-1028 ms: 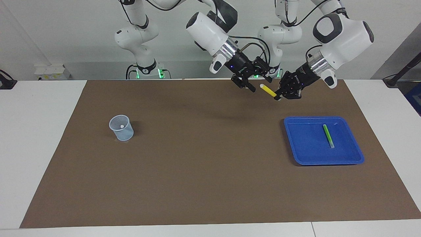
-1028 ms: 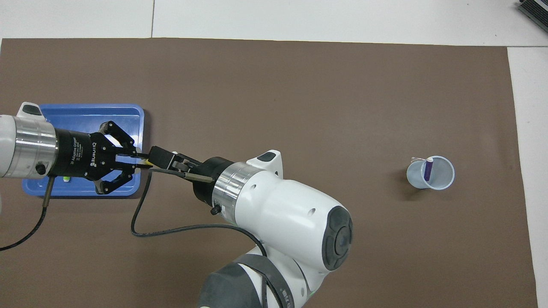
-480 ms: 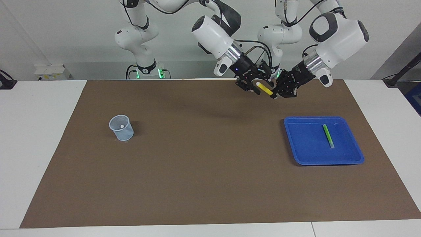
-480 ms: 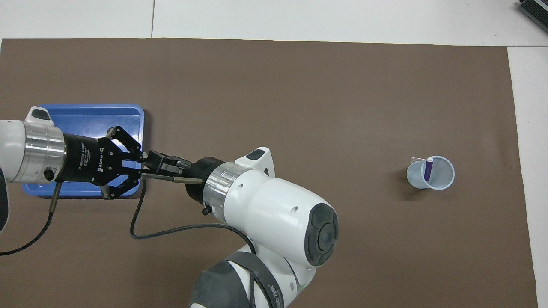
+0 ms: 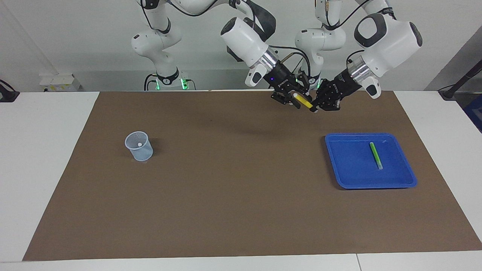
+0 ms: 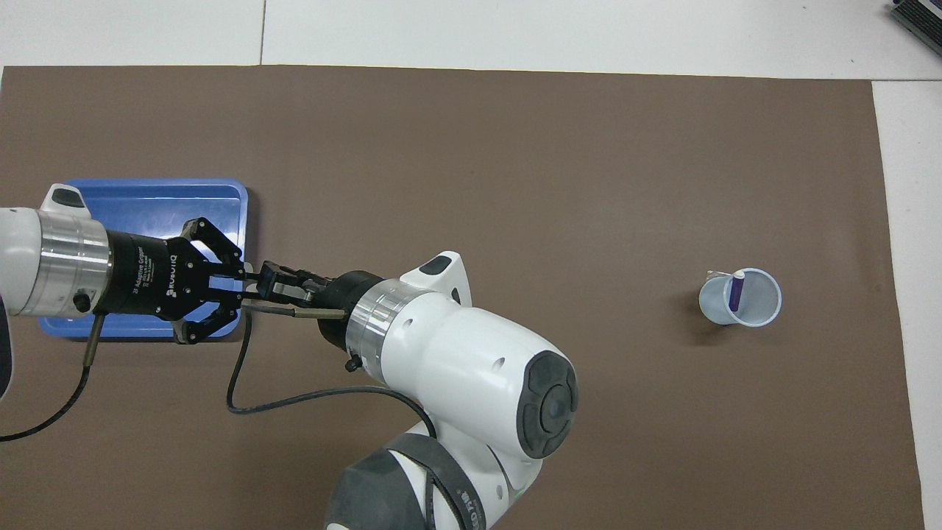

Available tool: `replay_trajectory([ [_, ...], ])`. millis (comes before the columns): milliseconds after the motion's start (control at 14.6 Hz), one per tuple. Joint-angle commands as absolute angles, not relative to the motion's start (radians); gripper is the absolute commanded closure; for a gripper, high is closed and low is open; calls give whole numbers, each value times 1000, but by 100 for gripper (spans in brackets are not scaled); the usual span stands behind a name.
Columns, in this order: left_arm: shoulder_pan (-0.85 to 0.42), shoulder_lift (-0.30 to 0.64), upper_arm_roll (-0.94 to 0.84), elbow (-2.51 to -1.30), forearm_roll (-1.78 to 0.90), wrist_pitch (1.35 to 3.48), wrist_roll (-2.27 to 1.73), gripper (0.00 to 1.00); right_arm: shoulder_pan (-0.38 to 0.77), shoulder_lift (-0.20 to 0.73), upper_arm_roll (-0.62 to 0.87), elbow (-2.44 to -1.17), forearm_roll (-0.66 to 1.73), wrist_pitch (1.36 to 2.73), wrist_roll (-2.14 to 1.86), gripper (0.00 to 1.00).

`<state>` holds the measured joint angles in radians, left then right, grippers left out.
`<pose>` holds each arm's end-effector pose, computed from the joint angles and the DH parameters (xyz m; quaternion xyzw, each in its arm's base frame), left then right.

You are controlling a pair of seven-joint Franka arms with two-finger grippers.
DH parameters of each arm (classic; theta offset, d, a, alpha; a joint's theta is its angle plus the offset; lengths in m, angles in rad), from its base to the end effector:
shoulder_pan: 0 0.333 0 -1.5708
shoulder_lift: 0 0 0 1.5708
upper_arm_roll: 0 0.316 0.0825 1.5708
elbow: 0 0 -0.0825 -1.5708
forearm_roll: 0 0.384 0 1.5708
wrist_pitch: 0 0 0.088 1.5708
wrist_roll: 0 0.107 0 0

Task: Transfer and insert pens with both arms
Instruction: 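Grasp the yellow pen's free end with the right gripper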

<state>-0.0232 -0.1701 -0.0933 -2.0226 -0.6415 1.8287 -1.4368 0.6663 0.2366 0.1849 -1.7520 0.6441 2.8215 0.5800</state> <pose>0.5004 -0.1099 0.5362 0.6993 0.6504 -0.2154 0.2038 0.4743 0.4780 0.5256 -0.8865 0.1258 -0.1360 0.4240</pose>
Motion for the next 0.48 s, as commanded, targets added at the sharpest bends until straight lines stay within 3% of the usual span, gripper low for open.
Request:
replay_trajectory([
  [0,-38,-201,-83,-2057,-658,1844,-1450,100,663,249,187,-1741,634,2818,563,72],
  [137,-38,-202,-83,-2056,-658,1842,-1450,100,663,249,187,-1741,635,2816,563,94],
  [206,-38,-204,-83,-2056,-658,1842,-1450,100,663,249,187,-1741,635,2816,563,100],
  [411,-38,-207,-81,-2056,-658,1841,-1450,100,661,249,187,-1744,637,2816,565,100],
])
